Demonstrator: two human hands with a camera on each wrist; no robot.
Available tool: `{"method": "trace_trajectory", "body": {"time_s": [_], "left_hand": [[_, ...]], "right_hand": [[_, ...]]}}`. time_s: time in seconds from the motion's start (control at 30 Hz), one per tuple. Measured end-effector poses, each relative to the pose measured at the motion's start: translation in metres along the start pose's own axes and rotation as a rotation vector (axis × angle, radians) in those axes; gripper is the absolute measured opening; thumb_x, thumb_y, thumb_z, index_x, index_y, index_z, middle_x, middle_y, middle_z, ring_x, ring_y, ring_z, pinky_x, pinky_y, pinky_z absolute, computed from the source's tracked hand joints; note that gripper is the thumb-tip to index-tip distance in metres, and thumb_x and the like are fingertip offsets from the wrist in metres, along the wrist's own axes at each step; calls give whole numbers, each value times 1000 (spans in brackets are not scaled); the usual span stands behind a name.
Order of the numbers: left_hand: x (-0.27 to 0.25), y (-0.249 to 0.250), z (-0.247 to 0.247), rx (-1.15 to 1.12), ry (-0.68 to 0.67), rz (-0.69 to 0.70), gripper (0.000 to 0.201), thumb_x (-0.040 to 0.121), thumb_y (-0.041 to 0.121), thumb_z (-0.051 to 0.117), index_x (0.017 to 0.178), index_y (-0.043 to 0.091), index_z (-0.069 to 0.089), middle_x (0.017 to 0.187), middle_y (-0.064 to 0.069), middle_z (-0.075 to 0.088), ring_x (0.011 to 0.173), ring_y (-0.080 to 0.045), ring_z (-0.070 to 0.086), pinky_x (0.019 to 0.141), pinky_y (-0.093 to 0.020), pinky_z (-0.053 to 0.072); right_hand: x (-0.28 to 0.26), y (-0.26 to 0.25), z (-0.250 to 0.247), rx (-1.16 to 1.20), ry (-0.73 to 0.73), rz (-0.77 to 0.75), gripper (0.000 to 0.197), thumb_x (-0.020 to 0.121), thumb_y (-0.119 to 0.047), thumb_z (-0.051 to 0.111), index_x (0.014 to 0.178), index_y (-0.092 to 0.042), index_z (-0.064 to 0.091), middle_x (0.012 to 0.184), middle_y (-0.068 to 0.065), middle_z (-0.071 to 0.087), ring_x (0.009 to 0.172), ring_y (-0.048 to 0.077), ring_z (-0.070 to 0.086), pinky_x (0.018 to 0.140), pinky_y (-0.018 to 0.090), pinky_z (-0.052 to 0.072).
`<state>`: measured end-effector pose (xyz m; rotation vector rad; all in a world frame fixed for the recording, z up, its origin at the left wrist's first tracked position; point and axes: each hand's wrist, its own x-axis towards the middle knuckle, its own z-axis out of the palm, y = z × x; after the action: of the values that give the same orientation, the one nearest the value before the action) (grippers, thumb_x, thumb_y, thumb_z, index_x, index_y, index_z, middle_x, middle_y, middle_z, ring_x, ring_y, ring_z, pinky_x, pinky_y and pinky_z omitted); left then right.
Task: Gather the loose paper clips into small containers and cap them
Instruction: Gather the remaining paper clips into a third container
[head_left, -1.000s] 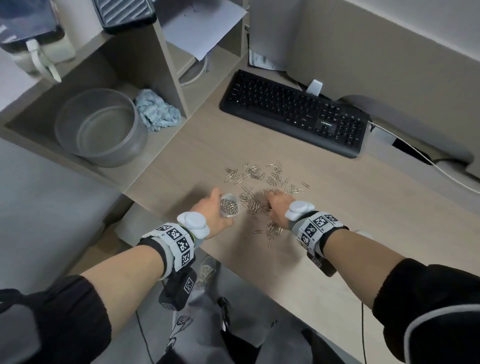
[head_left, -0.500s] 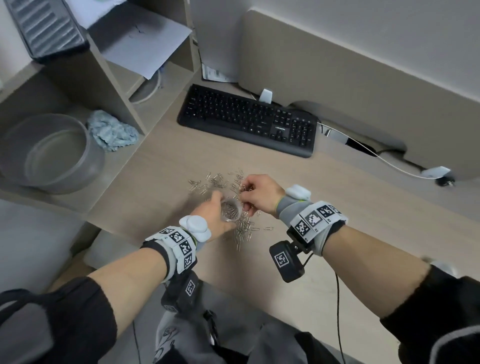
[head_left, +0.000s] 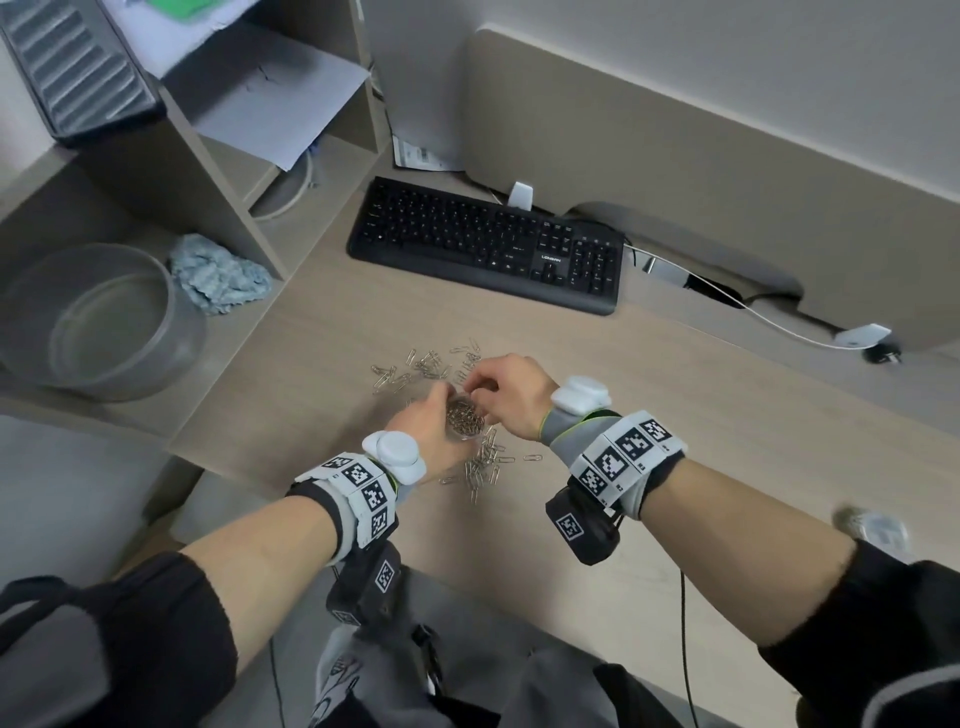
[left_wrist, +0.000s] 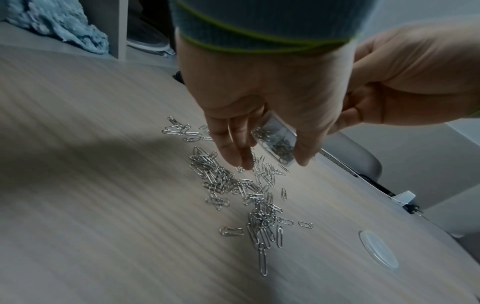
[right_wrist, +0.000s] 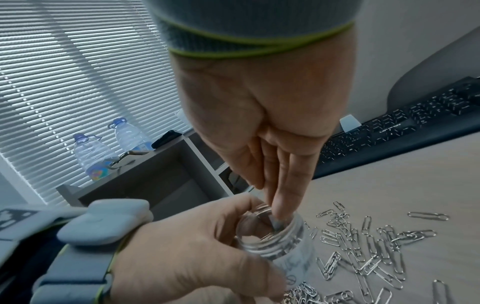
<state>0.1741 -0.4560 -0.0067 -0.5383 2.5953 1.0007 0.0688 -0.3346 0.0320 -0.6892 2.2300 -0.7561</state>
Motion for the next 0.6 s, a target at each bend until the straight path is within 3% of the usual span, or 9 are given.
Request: {"method": "trace_trajectory", "body": {"time_s": [0.1,0.17,0.27,0.37,0.47,0.6], "left_hand": [[-2,-6,-4,-24,3,-4,63,73,41,76,123,28,41,103,9,64,82,-17,65,73,-34,52],[-3,-14,-7,-3,-6,-29,68,75,40,76,129,25,38,104,5,63,86,-20,63,76,-35,52],[-6,-30,-13,6,-4,-88,75,73,44,79,130,20,36,108,1,61,89,-23,62,79,-37,52],[-10,-43,-20,-26,-5,-98,79,72,46,80,132,18,36,109,5,60,91,-22,62,81,-37,52],[-14,-58,-27,-37,29,-135,71,75,39,76,131,21,37,101,3,65,86,-22,64,78,-38,54],[-18,-70,-30,-35,41,-173,69,75,38,76,130,23,38,102,2,64,87,-24,62,76,-34,51]], "right_hand": [[12,15,-1,46,36,59,16,87,-10,56,90,-20,68,73,-3,63,74,25,63,79,44,57],[20,35,-4,23,69,147,12,87,-11,56,89,-19,65,78,4,68,76,30,69,76,47,59],[33,68,-9,-162,116,303,17,88,-11,55,104,-12,62,98,14,68,87,34,68,78,45,58],[46,95,-19,-489,32,427,35,89,-11,56,123,-7,53,120,15,57,102,34,62,86,40,54],[61,102,-12,-572,45,454,36,87,-21,58,120,-9,50,121,14,51,100,39,60,88,47,52],[73,86,13,-508,58,333,36,89,-30,63,114,-7,53,114,14,54,93,34,59,85,42,52]]}}
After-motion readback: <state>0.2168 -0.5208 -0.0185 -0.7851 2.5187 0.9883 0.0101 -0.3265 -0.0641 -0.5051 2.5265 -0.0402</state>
